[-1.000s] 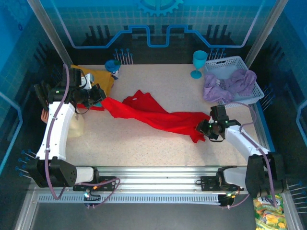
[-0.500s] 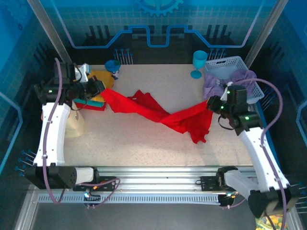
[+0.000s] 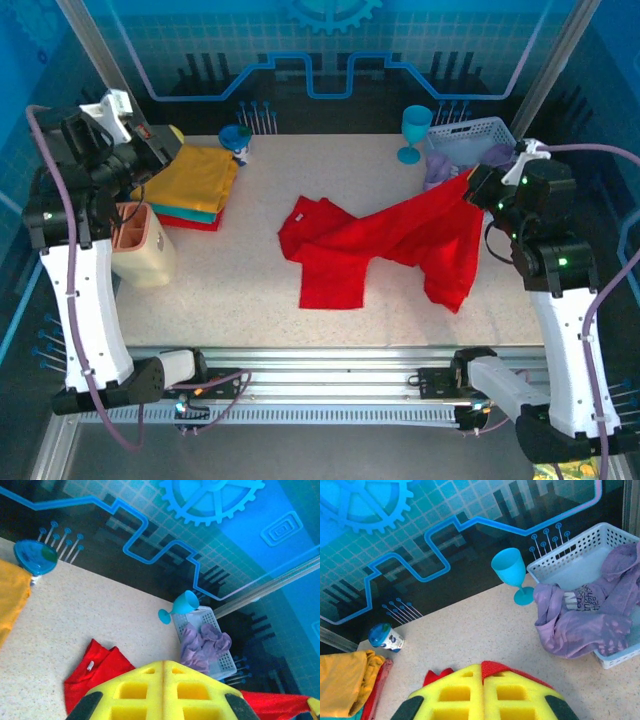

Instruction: Fold and stack the t-shirts

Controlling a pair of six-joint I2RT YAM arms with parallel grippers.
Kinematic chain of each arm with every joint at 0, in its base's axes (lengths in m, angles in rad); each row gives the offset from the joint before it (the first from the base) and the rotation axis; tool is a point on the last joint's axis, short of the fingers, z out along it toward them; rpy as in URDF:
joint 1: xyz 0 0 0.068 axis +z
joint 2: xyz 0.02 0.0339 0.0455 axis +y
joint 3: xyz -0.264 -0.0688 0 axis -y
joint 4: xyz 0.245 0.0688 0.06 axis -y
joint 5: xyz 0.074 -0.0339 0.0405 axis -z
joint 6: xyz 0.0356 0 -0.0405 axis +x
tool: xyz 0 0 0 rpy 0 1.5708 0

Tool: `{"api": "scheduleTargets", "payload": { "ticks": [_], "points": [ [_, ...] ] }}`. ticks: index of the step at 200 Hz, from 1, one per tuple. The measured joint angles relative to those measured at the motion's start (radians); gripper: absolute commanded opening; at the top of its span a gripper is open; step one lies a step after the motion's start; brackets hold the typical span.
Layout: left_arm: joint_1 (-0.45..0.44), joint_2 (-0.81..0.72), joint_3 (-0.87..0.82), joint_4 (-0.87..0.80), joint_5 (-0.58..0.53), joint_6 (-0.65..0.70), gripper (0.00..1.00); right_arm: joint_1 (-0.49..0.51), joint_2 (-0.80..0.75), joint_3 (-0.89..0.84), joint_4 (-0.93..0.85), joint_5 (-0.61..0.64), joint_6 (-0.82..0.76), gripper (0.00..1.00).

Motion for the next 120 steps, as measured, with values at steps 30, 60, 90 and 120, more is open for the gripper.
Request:
{"api": "scheduleTargets", "payload": {
  "ticks": [30, 60, 90, 120],
  "points": [
    [-0.026, -0.037, -0.377, 0.112, 0.043, -0.04, 0.32, -0.003, 0.04, -0.089, 0.031, -0.043, 0.007, 0.0],
    [-0.155, -0.057, -0.743, 0.183, 0.039, -0.09, 0.44, -0.003, 0.053, -0.193, 0.011, -0.054, 0.013, 0.0],
    [-0.346, -0.129, -0.981, 0.259, 0.002, -0.15, 0.45, -0.003, 0.059, -0.198, 0.025, -0.075, 0.014, 0.0],
    [-0.548, -0.156, -1.092, 0.351, -0.092, -0.243, 0.47, -0.003, 0.059, -0.225, 0.045, -0.085, 0.017, 0.0]
  ]
}}
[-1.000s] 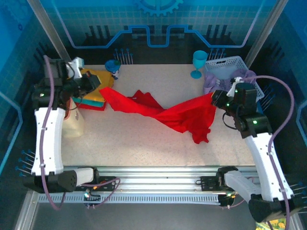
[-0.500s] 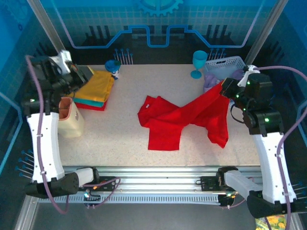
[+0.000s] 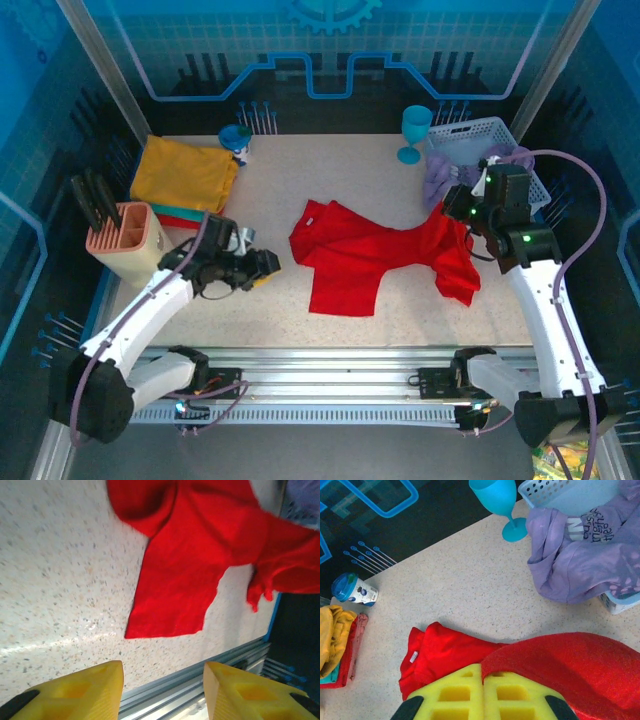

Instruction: Fold and stack the t-shirts

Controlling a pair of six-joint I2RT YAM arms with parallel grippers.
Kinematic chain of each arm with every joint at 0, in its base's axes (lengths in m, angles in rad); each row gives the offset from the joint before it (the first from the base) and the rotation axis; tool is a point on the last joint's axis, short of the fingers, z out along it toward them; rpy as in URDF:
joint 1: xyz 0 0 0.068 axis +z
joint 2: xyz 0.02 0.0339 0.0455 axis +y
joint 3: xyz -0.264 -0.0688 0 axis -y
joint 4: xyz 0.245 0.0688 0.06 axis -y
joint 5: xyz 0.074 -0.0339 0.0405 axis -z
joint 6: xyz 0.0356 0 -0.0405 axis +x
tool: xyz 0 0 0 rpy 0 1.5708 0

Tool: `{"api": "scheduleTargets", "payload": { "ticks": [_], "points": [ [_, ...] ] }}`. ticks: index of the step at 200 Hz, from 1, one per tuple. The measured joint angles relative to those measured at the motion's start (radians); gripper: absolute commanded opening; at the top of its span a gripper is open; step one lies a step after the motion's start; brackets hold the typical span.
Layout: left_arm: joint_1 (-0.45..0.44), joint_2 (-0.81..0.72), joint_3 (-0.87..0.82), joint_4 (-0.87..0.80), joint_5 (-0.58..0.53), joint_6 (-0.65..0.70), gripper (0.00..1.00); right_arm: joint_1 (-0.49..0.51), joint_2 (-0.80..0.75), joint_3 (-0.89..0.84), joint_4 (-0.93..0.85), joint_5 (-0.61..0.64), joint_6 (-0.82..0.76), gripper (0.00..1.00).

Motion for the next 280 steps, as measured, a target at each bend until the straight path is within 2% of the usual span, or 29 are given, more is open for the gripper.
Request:
{"api": "scheduleTargets", "payload": {
  "ticks": [30, 48, 105, 172, 229, 253, 280],
  "points": [
    [-0.187, 0.053, -0.033, 0.063, -0.121, -0.092, 0.47, 0.0, 0.0, -0.031, 0.011, -0.014, 0.008, 0.0],
    [-0.275, 0.121, -0.031, 0.095, -0.195, -0.15, 0.41, 0.0, 0.0, -0.052, 0.017, -0.017, 0.014, 0.0],
    [-0.447, 0.367, 0.045, 0.107, -0.326, -0.284, 0.38, 0.0, -0.01, -0.071, 0.02, -0.021, 0.014, 0.0],
    [-0.486, 0.519, 0.132, 0.122, -0.372, -0.342, 0.35, 0.0, -0.036, -0.086, 0.022, -0.024, 0.014, 0.0],
    [-0.503, 0.637, 0.242, 0.028, -0.407, -0.333, 0.34, -0.009, -0.053, -0.103, 0.022, -0.042, 0.014, 0.0],
    [-0.512, 0.657, 0.274, -0.018, -0.424, -0.321, 0.43, -0.022, -0.058, -0.107, 0.022, -0.048, 0.014, 0.0],
    [-0.516, 0.664, 0.308, -0.114, -0.451, -0.285, 0.47, -0.028, -0.065, -0.122, 0.023, -0.062, 0.014, 0.0]
  ]
}}
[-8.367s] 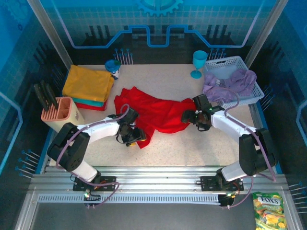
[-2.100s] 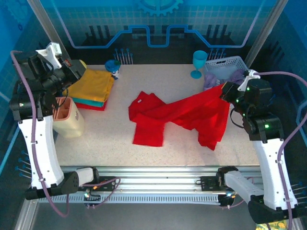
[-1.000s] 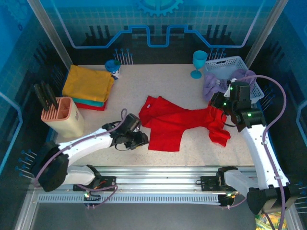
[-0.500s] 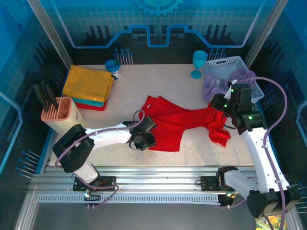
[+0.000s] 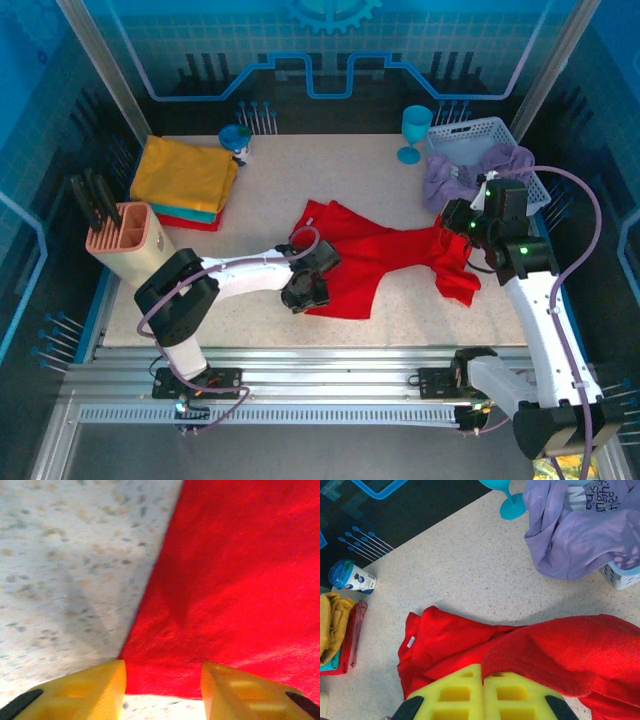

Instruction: Fold and stack the t-shirts

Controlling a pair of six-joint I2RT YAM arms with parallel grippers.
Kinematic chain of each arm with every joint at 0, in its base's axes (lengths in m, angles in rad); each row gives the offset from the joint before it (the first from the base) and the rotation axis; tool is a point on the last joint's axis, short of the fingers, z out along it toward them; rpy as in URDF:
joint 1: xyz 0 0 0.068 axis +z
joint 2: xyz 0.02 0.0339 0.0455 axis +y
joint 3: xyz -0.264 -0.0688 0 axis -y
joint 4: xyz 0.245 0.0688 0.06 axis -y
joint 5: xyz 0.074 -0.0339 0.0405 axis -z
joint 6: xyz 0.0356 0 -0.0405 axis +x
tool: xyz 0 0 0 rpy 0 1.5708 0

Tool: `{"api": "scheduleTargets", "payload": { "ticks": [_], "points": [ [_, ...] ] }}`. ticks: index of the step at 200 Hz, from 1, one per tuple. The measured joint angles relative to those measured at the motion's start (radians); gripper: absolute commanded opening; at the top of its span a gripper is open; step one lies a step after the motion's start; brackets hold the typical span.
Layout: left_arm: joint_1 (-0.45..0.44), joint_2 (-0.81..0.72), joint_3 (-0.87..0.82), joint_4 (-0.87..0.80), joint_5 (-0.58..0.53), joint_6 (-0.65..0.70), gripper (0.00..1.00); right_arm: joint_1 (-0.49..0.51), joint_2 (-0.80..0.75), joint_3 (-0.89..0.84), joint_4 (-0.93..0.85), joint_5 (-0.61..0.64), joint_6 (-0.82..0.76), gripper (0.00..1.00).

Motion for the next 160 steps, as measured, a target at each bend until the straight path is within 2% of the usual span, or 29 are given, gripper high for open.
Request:
{"api": "scheduleTargets", "payload": {
  "ticks": [53, 91, 160],
  "points": [
    [0.0, 0.014, 0.095, -0.14, -0.036, 0.086, 0.49, -0.006, 0.0, -0.013, 0.0, -0.012, 0.0, 0.0],
    [0.009, 0.018, 0.095, -0.155, -0.034, 0.133, 0.49, -0.008, -0.002, -0.014, 0.0, -0.016, 0.0, 0.0],
    [0.002, 0.097, 0.105, -0.127, 0.01, 0.146, 0.43, -0.014, -0.002, -0.014, 0.0, -0.026, -0.001, 0.0]
  ]
}}
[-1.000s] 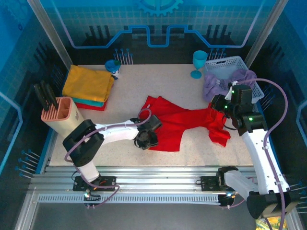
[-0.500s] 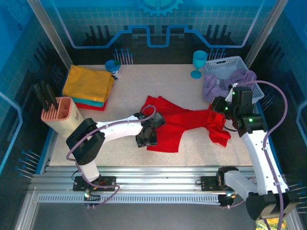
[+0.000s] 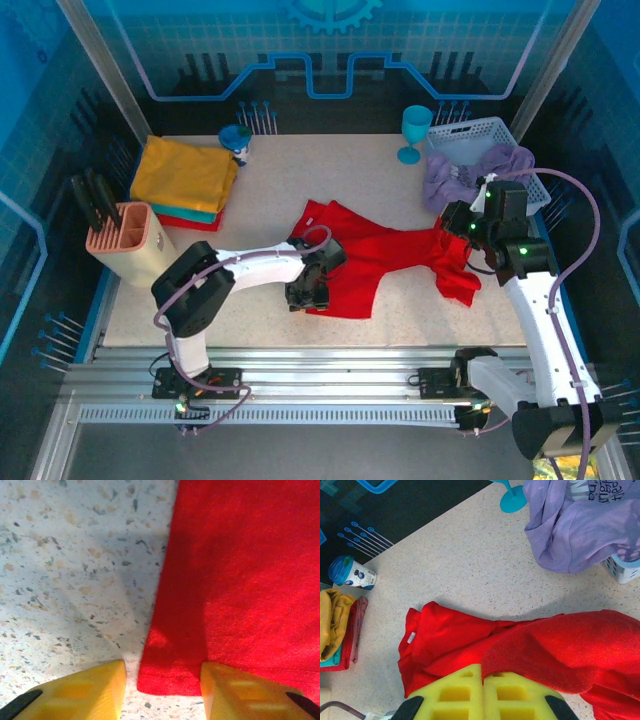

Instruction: Fold and stack the t-shirts

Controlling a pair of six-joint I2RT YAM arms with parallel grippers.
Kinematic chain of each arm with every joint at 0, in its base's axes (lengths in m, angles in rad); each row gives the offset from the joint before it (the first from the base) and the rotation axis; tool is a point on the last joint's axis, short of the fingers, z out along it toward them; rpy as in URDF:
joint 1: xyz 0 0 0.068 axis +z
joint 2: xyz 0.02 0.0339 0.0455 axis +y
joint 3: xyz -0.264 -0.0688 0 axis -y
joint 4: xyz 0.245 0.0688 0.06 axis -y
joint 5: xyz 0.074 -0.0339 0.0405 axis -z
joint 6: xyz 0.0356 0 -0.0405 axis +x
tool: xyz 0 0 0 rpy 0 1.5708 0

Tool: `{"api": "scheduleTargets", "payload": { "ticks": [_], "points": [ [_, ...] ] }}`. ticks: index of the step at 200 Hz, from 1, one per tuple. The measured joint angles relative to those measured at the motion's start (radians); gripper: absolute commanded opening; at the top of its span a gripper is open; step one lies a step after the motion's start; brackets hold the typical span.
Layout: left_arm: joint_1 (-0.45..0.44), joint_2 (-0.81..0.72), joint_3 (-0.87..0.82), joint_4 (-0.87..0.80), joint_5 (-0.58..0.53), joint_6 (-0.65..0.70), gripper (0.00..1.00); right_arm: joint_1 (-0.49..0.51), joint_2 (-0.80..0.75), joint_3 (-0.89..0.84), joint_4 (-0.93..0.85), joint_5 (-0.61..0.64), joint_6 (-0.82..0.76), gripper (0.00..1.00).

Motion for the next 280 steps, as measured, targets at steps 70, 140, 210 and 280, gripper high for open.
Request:
{"api": "scheduleTargets", "payload": {
  "ticks": [70, 140, 210, 280],
  "points": [
    [-0.002, 0.045, 0.058, -0.048, -0.005, 0.001, 0.08, -0.016, -0.005, 0.0, -0.001, -0.005, -0.008, 0.0],
    [0.134, -0.09, 0.086, -0.078, -0.047, 0.09, 0.0, -0.038, -0.017, 0.001, -0.063, -0.018, -0.055, 0.0],
    [0.456, -0.536, 0.534, -0.233, -0.076, 0.279, 0.0, -0.071, -0.09, 0.066, -0.085, -0.066, -0.07, 0.0],
    [0.583, -0.5, 1.044, -0.412, -0.105, 0.422, 0.0, -0.072, -0.134, 0.261, -0.087, -0.11, -0.069, 0.0]
  ]
}}
